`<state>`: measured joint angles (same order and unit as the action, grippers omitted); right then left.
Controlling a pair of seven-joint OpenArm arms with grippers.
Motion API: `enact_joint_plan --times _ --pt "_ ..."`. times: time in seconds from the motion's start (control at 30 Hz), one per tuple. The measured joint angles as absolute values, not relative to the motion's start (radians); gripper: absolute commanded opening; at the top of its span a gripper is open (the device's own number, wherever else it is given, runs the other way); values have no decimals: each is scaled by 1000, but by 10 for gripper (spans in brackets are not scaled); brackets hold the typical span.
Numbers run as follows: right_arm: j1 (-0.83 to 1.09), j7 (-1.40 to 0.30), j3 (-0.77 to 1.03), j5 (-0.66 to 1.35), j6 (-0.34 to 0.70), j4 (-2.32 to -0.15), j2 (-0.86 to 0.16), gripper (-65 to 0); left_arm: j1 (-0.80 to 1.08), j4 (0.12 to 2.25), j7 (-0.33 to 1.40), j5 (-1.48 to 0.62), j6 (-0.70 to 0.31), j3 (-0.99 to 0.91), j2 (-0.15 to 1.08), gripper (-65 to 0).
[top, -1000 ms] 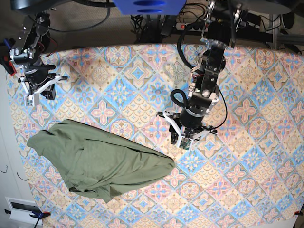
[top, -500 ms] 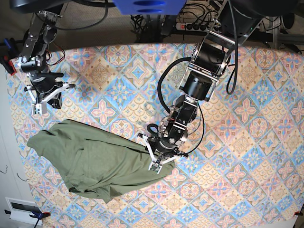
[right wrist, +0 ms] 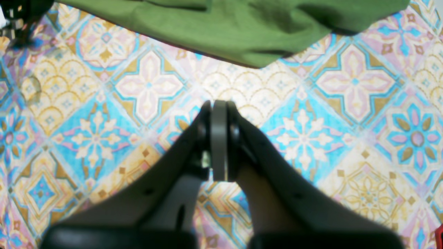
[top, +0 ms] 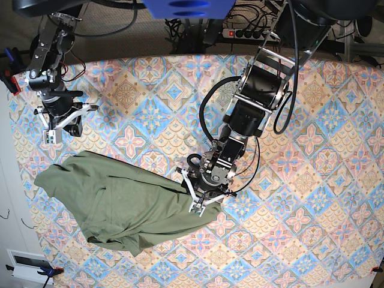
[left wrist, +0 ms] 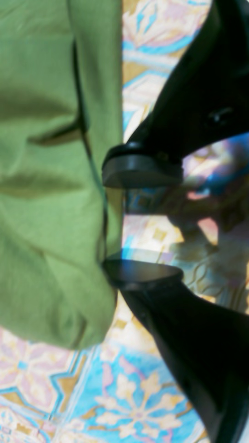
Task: Layout the t-shirt on the table in an organized manner, then fold the t-shirt properly
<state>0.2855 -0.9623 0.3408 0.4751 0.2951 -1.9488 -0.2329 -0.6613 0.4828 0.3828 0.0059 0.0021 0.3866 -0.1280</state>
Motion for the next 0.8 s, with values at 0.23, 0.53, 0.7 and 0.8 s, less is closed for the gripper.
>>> enact_joint_plan --times 0.23,0.53,0.7,0.8 --pt "286 -963 341 475 295 -1949 -233 -650 -665 450 303 9 -4 464 -125 -573" --pt "286 -962 341 476 295 -1949 -232 -650 -628 590 434 8 1 483 -115 -650" --pt "283 -962 340 474 295 -1949 -233 -650 -450 1001 672 11 -66 519 -27 -650" --pt "280 -962 340 476 295 -1944 -232 -648 -338 1193 781 2 -93 595 48 -650"
